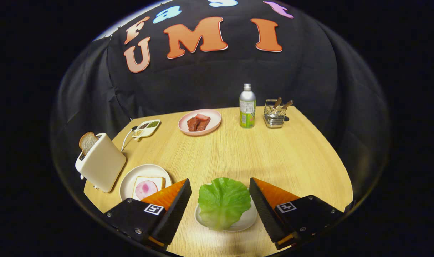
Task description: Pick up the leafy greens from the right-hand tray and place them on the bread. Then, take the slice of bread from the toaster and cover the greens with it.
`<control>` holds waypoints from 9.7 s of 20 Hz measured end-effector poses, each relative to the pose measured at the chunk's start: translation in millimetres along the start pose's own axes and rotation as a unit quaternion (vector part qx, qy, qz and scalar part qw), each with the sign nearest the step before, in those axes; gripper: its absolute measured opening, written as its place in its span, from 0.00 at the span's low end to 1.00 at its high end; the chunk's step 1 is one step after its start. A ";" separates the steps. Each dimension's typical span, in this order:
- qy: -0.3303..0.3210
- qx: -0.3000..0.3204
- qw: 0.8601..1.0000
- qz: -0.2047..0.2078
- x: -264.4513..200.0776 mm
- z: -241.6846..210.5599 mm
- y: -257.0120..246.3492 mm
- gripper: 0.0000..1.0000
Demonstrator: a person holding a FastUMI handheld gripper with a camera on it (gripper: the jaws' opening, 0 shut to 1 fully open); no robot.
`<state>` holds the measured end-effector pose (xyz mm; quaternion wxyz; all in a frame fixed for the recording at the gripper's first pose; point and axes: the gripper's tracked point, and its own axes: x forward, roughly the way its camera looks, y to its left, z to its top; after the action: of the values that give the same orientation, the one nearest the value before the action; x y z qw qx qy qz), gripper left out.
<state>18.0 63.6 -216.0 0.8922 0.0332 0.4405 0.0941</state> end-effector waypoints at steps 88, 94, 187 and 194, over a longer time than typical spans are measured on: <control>0.124 -0.075 0.979 0.144 67.6 -46.9 220.0 0.68; 0.104 -0.098 0.982 0.122 64.1 -32.4 227.2 0.80; 0.116 0.091 0.968 0.202 56.4 -45.2 176.8 0.29; 0.000 0.050 0.984 0.169 50.9 -10.1 145.1 0.67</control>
<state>20.2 215.6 -241.1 0.8606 0.1515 0.4331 0.2213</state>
